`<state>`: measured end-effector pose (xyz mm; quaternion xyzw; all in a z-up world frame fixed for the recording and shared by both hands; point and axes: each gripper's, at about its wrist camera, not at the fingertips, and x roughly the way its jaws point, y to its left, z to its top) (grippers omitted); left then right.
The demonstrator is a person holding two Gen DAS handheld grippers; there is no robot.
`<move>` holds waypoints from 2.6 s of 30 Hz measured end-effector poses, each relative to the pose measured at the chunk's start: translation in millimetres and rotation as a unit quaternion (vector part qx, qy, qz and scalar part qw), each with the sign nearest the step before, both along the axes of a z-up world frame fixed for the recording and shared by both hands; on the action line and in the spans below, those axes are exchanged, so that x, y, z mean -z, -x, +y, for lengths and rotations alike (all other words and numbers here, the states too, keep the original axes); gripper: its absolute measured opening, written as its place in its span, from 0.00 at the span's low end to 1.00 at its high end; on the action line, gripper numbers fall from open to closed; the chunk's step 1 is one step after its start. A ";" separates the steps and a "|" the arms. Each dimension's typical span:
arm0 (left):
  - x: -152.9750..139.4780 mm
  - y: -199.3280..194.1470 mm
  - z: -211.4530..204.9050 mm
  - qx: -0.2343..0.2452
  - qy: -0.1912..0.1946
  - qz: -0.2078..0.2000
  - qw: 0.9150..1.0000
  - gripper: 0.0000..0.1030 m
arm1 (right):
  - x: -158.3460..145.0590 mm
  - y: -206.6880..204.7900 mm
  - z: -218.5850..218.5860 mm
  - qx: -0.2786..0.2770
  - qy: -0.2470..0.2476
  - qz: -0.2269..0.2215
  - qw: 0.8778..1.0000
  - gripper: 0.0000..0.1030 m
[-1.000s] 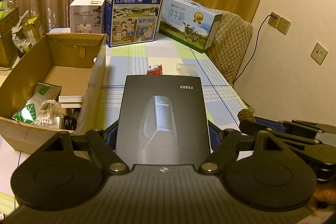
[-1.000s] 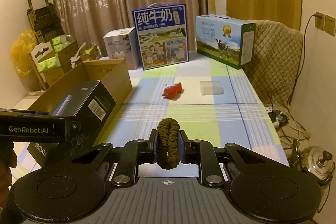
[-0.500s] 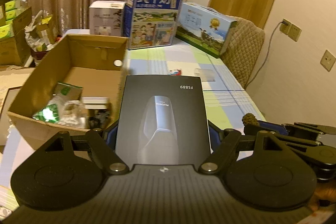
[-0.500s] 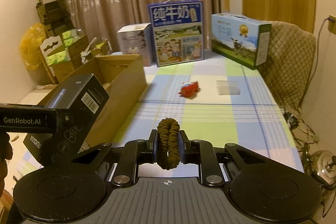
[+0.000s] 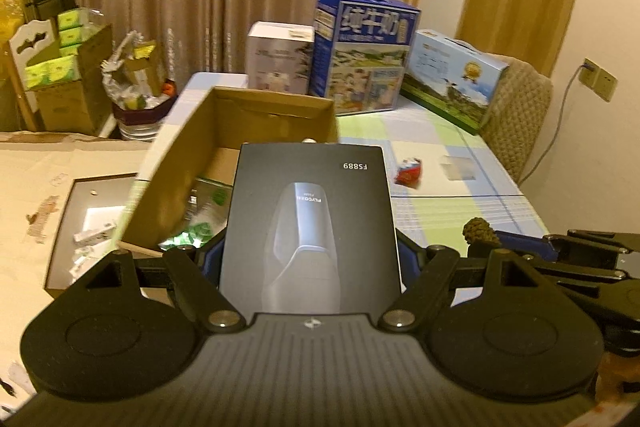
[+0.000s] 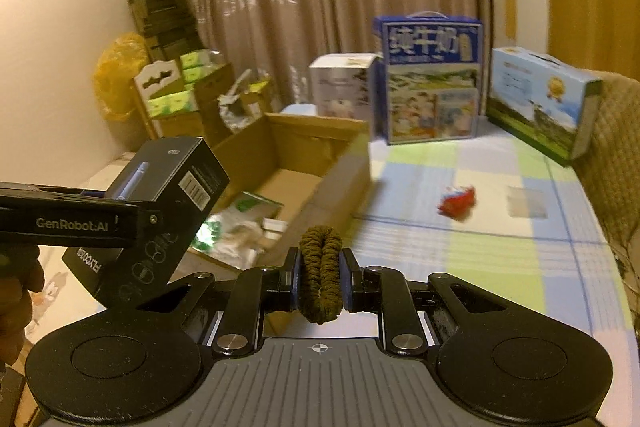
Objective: Organize objects
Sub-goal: 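Carry the FLYCO box with left gripper while right gripper carries the hair tie toward the cardboard box, then open left gripper dropping the FLYCO box into the box while right gripper releases the hair tie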
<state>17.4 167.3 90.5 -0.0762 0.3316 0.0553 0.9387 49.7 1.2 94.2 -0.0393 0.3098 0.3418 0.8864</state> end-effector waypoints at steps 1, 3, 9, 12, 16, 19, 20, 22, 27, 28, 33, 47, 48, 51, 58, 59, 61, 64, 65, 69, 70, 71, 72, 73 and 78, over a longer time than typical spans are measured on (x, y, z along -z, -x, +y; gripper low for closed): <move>-0.9 -0.2 5.0 -0.003 -0.002 0.000 1.000 0.74 | -0.2 -0.6 4.8 -0.003 0.001 -0.001 1.000 0.16; -2.4 -1.1 12.5 -0.006 -0.005 -0.001 1.000 0.74 | -0.6 -3.2 13.0 -0.008 0.000 -0.001 1.000 0.16; -2.5 -5.8 28.1 -0.010 -0.009 0.001 1.000 0.74 | 2.5 -13.0 27.6 -0.014 0.002 0.004 1.000 0.16; -0.5 -9.4 32.3 -0.008 -0.012 0.004 1.000 0.74 | 3.7 -17.6 31.2 -0.014 0.002 0.009 1.000 0.16; 0.4 -15.3 41.7 -0.005 -0.014 0.007 1.000 0.74 | 5.4 -23.4 37.1 -0.015 0.004 0.013 1.000 0.16; -0.1 -21.9 52.2 -0.004 -0.020 0.009 1.000 0.74 | 5.6 -29.2 43.3 -0.016 0.003 0.014 1.000 0.16; -0.6 -24.2 55.6 -0.005 -0.021 0.009 1.000 0.74 | 5.8 -31.6 46.5 -0.016 0.003 0.014 1.000 0.16; -1.4 -28.2 62.6 -0.006 -0.024 0.009 1.000 0.74 | 5.9 -36.1 51.7 -0.017 0.003 0.015 1.000 0.16; -2.2 -41.6 78.4 -0.003 -0.029 0.012 1.000 0.74 | 7.4 -49.6 68.9 -0.021 -0.001 0.020 1.000 0.16; -2.2 -44.6 81.3 -0.003 -0.030 0.013 0.999 0.74 | 7.7 -52.2 73.0 -0.024 0.001 0.020 0.999 0.16; -2.3 -61.3 95.1 0.001 -0.034 0.016 0.999 0.74 | 11.7 -67.8 92.3 -0.032 0.007 0.023 0.999 0.16; 11.3 -118.0 113.3 0.023 -0.046 0.032 0.998 0.76 | 15.2 -106.6 118.4 -0.024 0.000 0.037 0.999 0.16; 13.3 -120.3 114.2 0.022 -0.043 0.034 0.998 0.80 | 16.4 -107.4 118.1 -0.024 -0.002 0.040 0.999 0.16; 17.4 -121.1 115.7 0.016 -0.044 0.034 0.998 0.83 | 19.8 -106.0 116.9 -0.024 -0.002 0.045 0.999 0.16; 18.0 -109.2 120.9 -0.002 -0.042 0.034 0.999 0.86 | 26.1 -104.7 110.5 -0.019 -0.008 0.062 0.998 0.16; 17.6 -106.5 121.1 -0.003 -0.041 0.034 0.999 0.86 | 25.4 -104.5 110.0 -0.019 -0.010 0.064 0.998 0.16; 15.8 -102.3 121.5 -0.005 -0.041 0.033 0.999 0.87 | 22.6 -104.3 108.9 -0.020 -0.018 0.067 0.997 0.16; 12.0 -96.7 122.1 -0.008 -0.041 0.028 0.999 0.88 | 16.7 -105.6 107.9 -0.026 -0.035 0.074 0.996 0.16; 10.7 -94.8 122.2 -0.010 -0.041 0.025 0.999 0.88 | 15.2 -106.1 108.4 -0.027 -0.043 0.076 0.996 0.16; 6.4 -89.3 123.3 -0.019 -0.039 0.019 0.999 0.89 | 11.7 -110.4 108.7 -0.039 -0.075 0.090 0.992 0.48; 5.7 -88.1 123.6 -0.021 -0.039 0.018 0.999 0.89 | 11.2 -110.4 107.2 -0.038 -0.084 0.086 0.992 0.56; 5.1 -86.8 123.8 -0.023 -0.039 0.017 0.999 0.89 | 10.5 -110.4 106.0 -0.037 -0.090 0.085 0.992 0.64; 4.7 -85.2 123.9 -0.024 -0.038 0.016 0.999 0.89 | 10.4 -110.6 104.0 -0.038 -0.096 0.086 0.991 0.64; 4.7 -83.4 124.0 -0.026 -0.037 0.015 0.999 0.89 | 10.4 -111.5 102.3 -0.037 -0.098 0.091 0.990 0.64; 5.9 -73.8 121.5 -0.031 -0.029 0.013 0.999 0.91 | 11.6 -106.6 89.9 -0.026 -0.094 0.094 0.991 0.64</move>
